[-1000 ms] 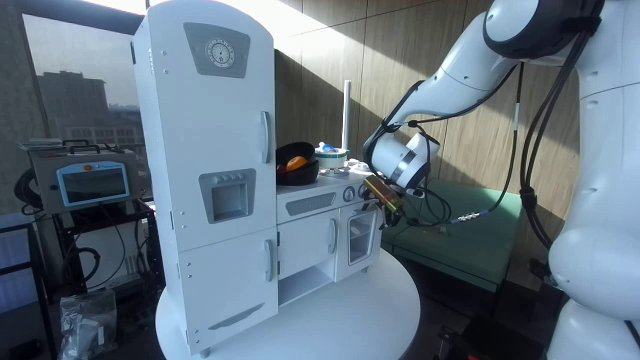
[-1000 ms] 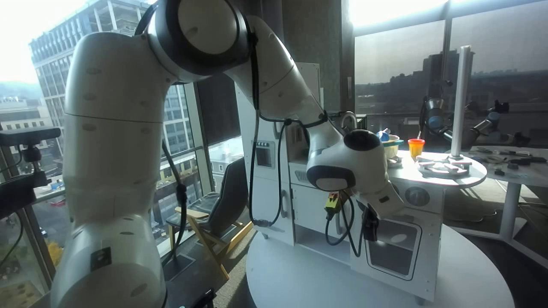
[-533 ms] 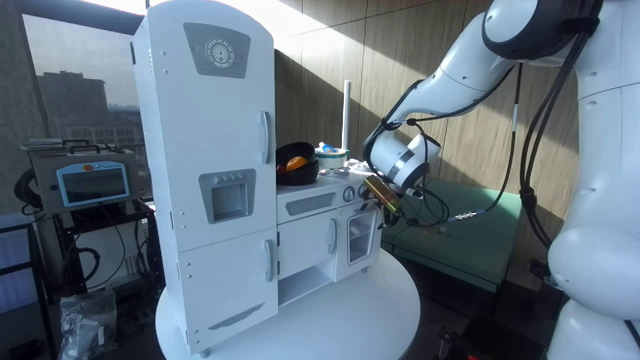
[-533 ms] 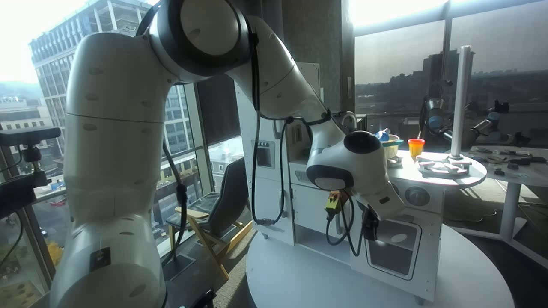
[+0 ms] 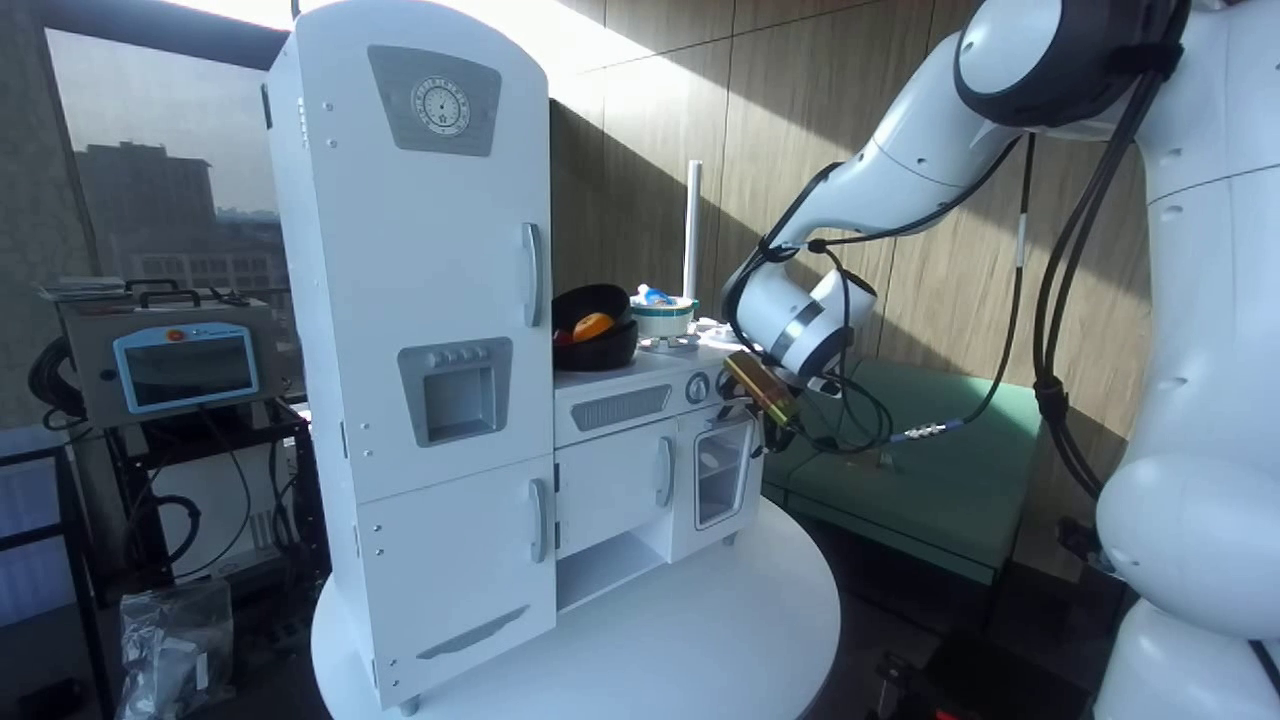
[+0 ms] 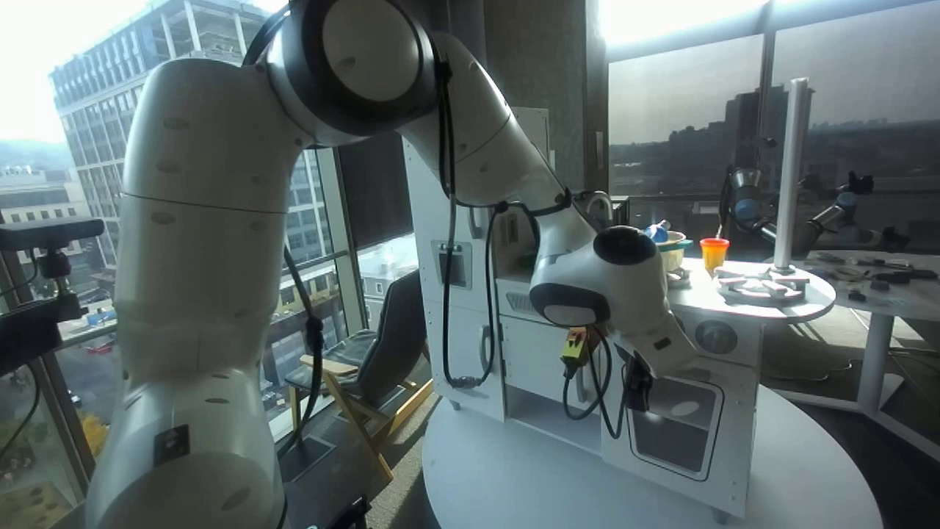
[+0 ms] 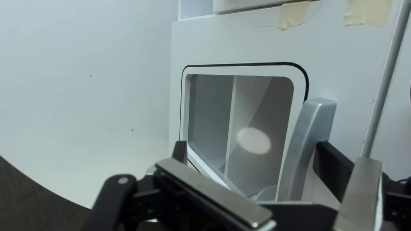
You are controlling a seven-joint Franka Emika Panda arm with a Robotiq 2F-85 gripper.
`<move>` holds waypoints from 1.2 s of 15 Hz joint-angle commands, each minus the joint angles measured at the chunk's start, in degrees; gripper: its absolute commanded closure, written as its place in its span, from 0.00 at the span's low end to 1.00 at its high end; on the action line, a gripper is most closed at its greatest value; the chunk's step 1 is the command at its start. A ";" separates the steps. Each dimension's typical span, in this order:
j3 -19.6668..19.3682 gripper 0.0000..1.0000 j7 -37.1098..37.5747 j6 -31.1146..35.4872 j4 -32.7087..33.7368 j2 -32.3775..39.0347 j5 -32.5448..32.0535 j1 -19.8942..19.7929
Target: Open the right bottom door of the cabinet
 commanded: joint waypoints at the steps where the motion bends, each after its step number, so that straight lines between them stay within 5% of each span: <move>1: 0.00 0.00 -1.39 0.73 -0.63 0.22 -0.05 -0.16; 8: -3.09 0.00 -0.50 -5.35 -6.67 -4.18 -5.88 -0.81; 11: -8.16 0.00 0.70 -7.79 -8.99 -5.32 -10.35 1.41; 15: -12.88 0.00 6.57 -3.08 -11.78 -6.92 -23.85 2.44; 18: -21.79 0.00 15.59 4.12 -14.20 -6.91 -39.06 7.63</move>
